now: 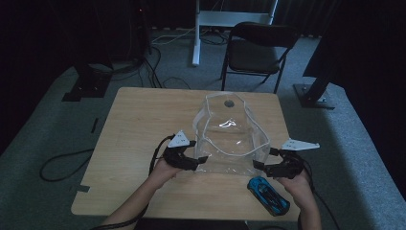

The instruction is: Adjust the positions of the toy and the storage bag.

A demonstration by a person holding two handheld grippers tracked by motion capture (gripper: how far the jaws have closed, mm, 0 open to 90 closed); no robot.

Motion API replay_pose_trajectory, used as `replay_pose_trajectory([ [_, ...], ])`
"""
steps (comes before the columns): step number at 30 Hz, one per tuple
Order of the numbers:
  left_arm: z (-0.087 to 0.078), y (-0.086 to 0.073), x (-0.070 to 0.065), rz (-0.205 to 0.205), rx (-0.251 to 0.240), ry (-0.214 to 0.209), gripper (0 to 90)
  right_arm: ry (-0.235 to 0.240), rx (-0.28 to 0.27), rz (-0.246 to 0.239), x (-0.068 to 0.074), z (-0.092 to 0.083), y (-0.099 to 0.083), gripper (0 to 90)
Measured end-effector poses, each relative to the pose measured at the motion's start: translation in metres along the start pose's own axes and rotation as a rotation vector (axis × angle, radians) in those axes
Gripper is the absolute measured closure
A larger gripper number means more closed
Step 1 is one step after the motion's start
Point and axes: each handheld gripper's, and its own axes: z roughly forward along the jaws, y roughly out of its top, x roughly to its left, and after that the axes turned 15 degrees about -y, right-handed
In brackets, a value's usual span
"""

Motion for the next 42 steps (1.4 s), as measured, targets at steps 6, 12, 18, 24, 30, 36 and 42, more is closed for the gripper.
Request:
replay_pose_trajectory([
  [6,-0.002,-0.001,0.001,0.003,0.028,-0.005,9.4,-0.009,0.001,-0.005,0.002,-0.001,-0.003,10.7],
  [12,-0.006,-0.003,0.002,0.001,0.038,-0.001,0.5,-0.014,-0.011,0.02,0.0,-0.005,-0.009,10.8],
  [18,-0.013,-0.007,0.001,0.015,0.005,0.015,0.6,-0.017,-0.008,0.014,0.002,-0.009,-0.018,10.8],
  [24,-0.019,-0.014,0.002,0.031,-0.035,0.08,0.6,-0.026,0.022,0.007,0.006,-0.011,-0.028,10.7],
  [30,-0.027,-0.018,0.006,0.011,-0.035,0.098,0.6,-0.033,0.046,-0.002,0.009,-0.013,-0.041,10.8],
  [36,-0.034,-0.022,0.008,0.002,-0.03,0.116,0.6,-0.034,0.073,0.002,0.011,-0.013,-0.054,10.8],
  [42,-0.045,-0.028,0.01,-0.007,-0.029,0.147,0.6,-0.034,0.093,-0.005,0.015,-0.012,-0.063,10.8],
])
